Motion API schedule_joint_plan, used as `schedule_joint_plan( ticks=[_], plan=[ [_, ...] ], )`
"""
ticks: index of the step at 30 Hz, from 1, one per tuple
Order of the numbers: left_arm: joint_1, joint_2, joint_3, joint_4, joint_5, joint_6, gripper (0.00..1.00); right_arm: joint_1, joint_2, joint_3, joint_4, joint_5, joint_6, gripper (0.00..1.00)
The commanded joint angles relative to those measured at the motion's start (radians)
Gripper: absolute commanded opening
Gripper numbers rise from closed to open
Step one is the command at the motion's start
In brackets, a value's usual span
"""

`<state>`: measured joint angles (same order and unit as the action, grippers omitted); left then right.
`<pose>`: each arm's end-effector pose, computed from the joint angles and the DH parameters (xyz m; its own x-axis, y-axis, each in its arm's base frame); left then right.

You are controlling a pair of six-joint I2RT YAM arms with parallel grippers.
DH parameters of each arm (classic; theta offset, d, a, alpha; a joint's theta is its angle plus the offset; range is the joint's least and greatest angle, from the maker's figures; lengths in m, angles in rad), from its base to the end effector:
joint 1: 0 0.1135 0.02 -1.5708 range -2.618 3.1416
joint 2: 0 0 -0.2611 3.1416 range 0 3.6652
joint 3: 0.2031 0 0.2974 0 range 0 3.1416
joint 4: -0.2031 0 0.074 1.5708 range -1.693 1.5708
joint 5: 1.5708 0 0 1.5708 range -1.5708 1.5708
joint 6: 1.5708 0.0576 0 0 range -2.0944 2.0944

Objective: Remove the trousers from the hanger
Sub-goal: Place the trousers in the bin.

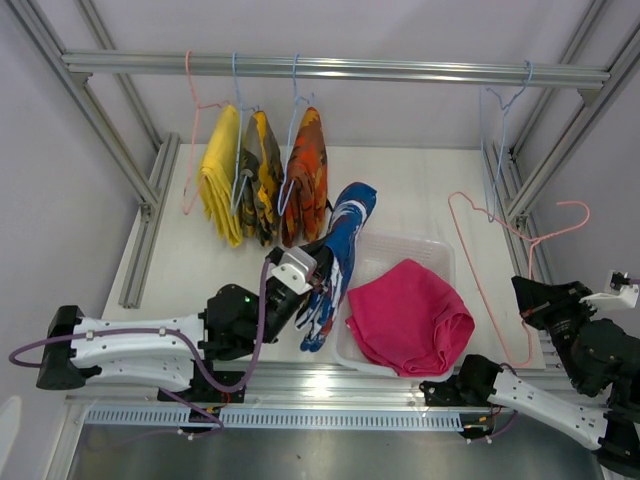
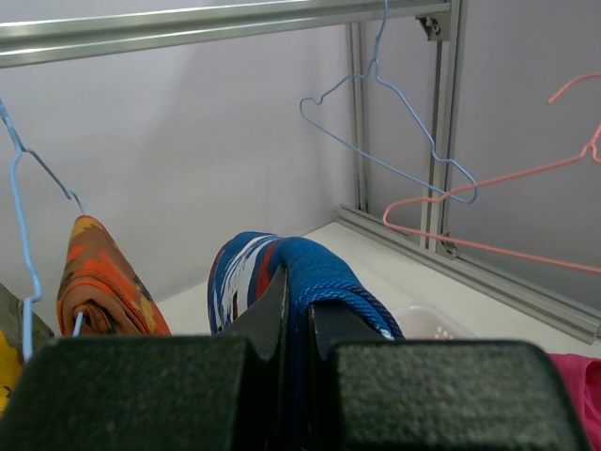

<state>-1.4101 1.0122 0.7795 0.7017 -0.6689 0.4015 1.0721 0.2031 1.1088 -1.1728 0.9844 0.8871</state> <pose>0.0809 -0.2758 0.3800 0.3346 -0.1482 -0.9306 0.6031 0.7925 0.0906 0.0416 -0.0239 0.4044 -0.1586 0.6057 -0.7797 0.0336 0.7925 0.6089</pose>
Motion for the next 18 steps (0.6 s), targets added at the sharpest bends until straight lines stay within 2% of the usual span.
schedule_joint_plan(
  ticks=[1, 11, 18],
  plan=[
    [-0.007, -0.070, 0.090, 0.121, 0.069, 0.022, 0.01, 0.025, -0.042, -0.026, -0.051, 0.049, 0.069, 0.00],
    [-0.018, 0.037, 0.064, 0.110, 0.072, -0.049, 0.00, 0.038, -0.057, -0.040, -0.103, 0.051, 0.102, 0.00],
    [-0.039, 0.139, 0.127, 0.098, 0.097, -0.073, 0.01, 0.063, -0.070, -0.056, -0.154, 0.066, 0.156, 0.00]
  ],
)
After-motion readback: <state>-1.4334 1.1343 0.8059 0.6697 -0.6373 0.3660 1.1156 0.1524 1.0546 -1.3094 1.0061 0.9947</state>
